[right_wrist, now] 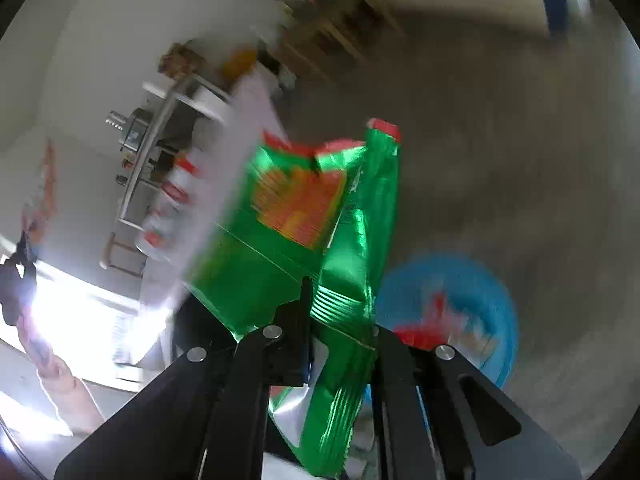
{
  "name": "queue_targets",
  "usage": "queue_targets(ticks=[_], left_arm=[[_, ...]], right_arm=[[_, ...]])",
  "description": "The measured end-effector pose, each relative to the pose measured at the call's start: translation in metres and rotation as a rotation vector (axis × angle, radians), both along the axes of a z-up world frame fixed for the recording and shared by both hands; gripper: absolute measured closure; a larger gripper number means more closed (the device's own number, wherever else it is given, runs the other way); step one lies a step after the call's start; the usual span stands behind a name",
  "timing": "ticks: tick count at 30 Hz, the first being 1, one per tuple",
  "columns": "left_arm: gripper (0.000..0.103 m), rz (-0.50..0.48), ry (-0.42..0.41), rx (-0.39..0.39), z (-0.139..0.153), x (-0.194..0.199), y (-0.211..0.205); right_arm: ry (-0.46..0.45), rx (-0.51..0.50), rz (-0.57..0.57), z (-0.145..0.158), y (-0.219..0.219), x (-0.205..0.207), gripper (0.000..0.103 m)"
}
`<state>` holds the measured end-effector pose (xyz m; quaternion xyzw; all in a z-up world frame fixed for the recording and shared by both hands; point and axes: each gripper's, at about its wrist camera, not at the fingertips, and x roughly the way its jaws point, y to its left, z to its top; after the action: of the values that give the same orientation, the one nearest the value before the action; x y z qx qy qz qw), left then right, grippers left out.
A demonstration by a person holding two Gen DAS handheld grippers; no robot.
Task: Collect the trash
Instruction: 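Drop the green chip bag into the basket with the right gripper while the left holds the pink bag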
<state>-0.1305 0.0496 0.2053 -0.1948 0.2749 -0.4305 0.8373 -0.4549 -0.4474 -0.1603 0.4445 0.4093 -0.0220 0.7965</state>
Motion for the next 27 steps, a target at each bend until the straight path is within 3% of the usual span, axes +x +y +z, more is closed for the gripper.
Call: queue_targets(ticks=[2,4,8,10,11,12,14,16,18,22,27], left_arm=[[0.101,-0.016,0.013,0.014,-0.004,-0.001,-0.011],[0.100,-0.016,0.021,0.032,-0.011,0.000,-0.014],[0.100,-0.004,0.035,0.064,-0.020,-0.004,-0.018],[0.100,0.007,0.039,0.082,-0.023,-0.003,-0.019],[0.100,0.010,0.037,0.092,-0.023,-0.002,-0.020],[0.100,0.013,0.034,0.099,-0.022,-0.004,-0.019],[0.100,0.016,0.021,0.112,-0.022,-0.005,-0.020],[0.100,0.023,0.013,0.114,-0.022,-0.006,-0.021],[0.100,0.011,0.008,0.111,-0.023,-0.006,-0.025],[0.099,-0.024,0.000,0.113,-0.025,-0.006,-0.037],[0.099,-0.045,-0.004,0.114,-0.027,-0.007,-0.044]], right_arm=[[0.170,-0.042,0.069,-0.063,0.008,0.011,0.095],[0.397,-0.121,0.134,-0.123,0.020,0.020,0.095],[0.515,-0.153,0.147,-0.183,0.029,0.032,0.092],[0.654,-0.234,0.208,-0.204,0.037,0.044,0.066],[0.698,-0.277,0.239,-0.208,0.040,0.048,0.058],[0.731,-0.326,0.273,-0.208,0.045,0.053,0.049],[0.748,-0.411,0.333,-0.197,0.055,0.059,0.041],[0.767,-0.514,0.353,-0.178,0.060,0.062,0.011],[0.745,-0.585,0.352,-0.148,0.062,0.060,0.010],[0.775,-0.616,0.305,-0.092,0.051,0.047,0.006],[0.668,-0.529,0.240,-0.043,0.041,0.059,0.006]])
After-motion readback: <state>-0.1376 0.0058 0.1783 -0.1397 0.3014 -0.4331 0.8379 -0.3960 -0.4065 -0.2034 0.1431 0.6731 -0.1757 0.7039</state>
